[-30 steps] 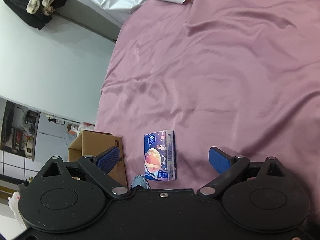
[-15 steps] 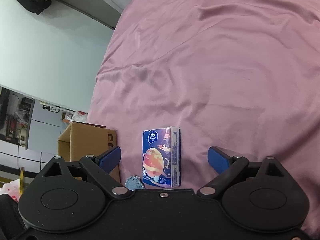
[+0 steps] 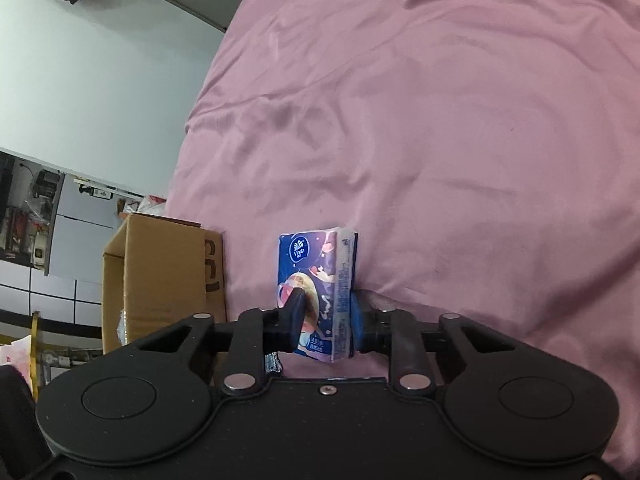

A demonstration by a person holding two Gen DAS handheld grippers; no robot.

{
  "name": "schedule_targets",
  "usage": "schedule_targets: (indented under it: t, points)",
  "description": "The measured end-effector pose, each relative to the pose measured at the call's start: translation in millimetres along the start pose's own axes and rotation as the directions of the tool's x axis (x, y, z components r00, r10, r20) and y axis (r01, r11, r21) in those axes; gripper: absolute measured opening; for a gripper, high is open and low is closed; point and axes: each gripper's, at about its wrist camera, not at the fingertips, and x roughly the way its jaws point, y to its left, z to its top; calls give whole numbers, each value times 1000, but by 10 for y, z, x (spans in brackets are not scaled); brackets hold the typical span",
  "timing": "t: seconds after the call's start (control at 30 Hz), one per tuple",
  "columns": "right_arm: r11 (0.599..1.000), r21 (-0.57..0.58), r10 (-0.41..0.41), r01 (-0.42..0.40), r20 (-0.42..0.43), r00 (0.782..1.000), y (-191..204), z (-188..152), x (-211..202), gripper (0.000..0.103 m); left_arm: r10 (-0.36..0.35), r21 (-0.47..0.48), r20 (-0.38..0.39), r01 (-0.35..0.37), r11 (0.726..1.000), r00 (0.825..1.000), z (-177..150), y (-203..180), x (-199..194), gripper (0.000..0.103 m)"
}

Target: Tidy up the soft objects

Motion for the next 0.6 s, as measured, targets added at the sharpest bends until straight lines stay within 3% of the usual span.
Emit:
schedule_targets:
  t: [0.13, 0.2, 0.3, 0.6]
  points:
    - [1000, 13, -26, 26, 28, 999, -29, -42, -132, 21, 6, 12, 1, -6, 1000, 1000, -23, -73, 1, 21]
    - [999, 34, -35, 34, 40, 999, -64, -53, -202, 20, 15, 20, 2, -15, 1000, 1000, -47, -145, 16, 39]
    - [997, 53, -53, 50, 56, 997, -92, -67, -305, 20, 39, 33, 11, -39, 999, 999, -79, -224, 21, 53]
    - [987, 100, -129, 122, 67, 989, -122, -161, -510, 20, 87, 27, 37, -88, 996, 996, -118, -370, 134, 64]
